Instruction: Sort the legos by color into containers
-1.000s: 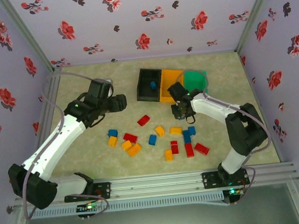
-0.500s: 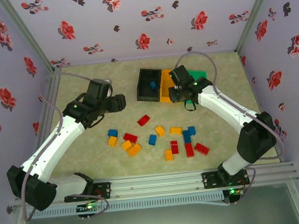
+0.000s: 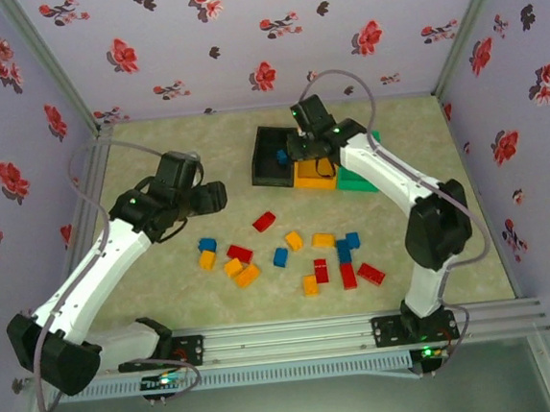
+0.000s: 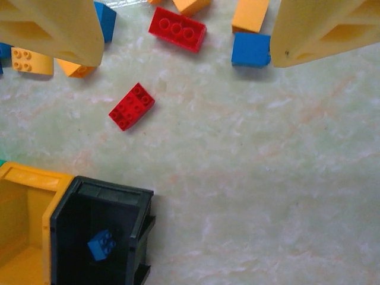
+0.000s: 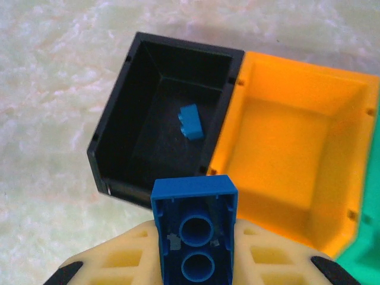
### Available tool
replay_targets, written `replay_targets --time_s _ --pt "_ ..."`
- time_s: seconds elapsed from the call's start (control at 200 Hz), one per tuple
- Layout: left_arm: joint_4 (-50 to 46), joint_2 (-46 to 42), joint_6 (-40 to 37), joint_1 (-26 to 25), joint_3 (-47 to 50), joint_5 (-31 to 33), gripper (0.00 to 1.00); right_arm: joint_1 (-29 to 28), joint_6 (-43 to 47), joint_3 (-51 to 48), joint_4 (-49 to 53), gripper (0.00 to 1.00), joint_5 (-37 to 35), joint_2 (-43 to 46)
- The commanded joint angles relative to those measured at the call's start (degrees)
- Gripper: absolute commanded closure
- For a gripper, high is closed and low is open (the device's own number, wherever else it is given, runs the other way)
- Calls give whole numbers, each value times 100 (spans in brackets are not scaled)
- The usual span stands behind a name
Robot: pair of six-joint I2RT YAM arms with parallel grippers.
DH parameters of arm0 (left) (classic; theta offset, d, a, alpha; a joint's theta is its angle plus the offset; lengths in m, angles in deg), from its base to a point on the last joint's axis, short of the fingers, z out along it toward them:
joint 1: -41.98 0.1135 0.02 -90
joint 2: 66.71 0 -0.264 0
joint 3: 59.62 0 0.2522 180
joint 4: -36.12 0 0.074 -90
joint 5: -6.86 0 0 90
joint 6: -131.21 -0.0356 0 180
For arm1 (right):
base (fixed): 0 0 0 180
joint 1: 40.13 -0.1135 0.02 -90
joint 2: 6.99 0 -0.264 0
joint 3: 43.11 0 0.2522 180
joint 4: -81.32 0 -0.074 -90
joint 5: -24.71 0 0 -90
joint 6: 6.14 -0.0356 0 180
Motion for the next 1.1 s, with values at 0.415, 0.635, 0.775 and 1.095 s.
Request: replay_targets --time_s 0.415,0.635,0.775,1.095 --pt "-560 -243 175 -15 86 83 24 -22 -117 2936 359 44 403 -2422" --pt "-527 -246 258 -15 156 74 25 -81 -2 2152 325 40 296 -1457" --pt "-535 -312 385 -16 289 74 25 -170 70 1041 167 40 125 -472" --pt "-303 -354 893 -158 940 -118 27 -347 -88 -1378 -188 38 53 1590"
